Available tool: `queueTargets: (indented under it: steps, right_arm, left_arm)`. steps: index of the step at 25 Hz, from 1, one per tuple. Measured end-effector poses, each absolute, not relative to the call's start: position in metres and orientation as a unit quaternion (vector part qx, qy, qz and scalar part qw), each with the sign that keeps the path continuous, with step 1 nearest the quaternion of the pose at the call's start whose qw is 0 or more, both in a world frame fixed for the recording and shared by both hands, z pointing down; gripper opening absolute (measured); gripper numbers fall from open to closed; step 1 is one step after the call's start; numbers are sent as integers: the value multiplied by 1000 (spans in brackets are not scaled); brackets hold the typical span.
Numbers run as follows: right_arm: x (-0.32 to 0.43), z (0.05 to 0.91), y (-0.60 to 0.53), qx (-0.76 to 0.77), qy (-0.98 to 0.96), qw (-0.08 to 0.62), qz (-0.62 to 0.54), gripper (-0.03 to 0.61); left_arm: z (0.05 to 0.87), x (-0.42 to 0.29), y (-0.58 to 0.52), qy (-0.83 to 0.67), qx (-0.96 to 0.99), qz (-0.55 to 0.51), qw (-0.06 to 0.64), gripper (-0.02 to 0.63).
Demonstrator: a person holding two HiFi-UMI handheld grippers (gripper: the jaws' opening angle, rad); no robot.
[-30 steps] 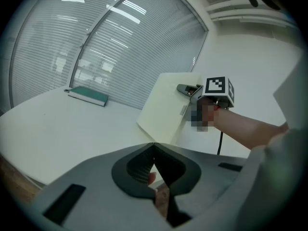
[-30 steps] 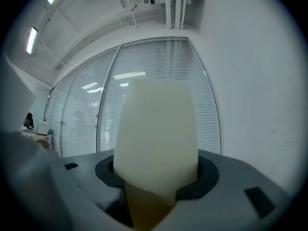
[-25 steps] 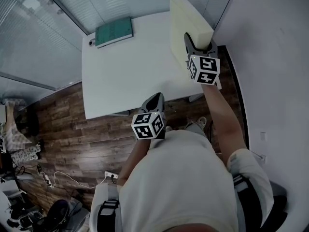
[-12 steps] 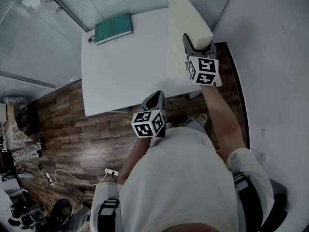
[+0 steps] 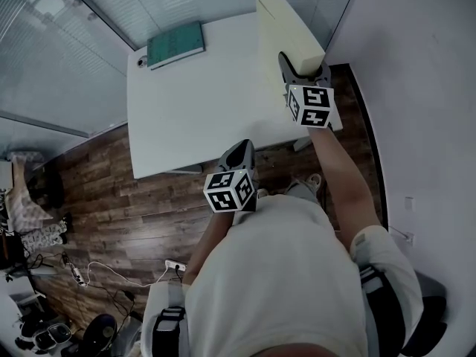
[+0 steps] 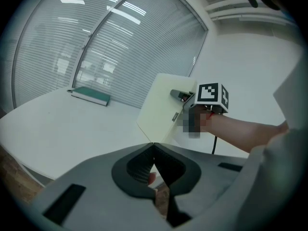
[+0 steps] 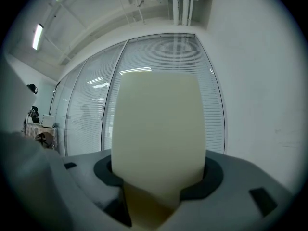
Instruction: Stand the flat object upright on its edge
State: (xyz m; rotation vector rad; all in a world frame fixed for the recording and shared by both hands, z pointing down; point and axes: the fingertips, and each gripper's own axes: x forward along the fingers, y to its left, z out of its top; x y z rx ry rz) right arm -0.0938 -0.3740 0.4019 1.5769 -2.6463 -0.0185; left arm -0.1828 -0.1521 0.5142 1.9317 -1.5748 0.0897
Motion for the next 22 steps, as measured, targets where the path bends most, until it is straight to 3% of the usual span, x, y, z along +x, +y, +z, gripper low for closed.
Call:
queueTargets:
  steps: [12, 22]
  right_arm:
    - [-90, 392, -363, 515, -857, 20, 8, 339]
    - [-81, 383, -343, 513, -858, 15, 10, 342]
  left_arm:
    - [513, -190, -133, -591, 741, 38, 317, 20]
    - [505, -187, -125, -601, 736, 22, 311, 20]
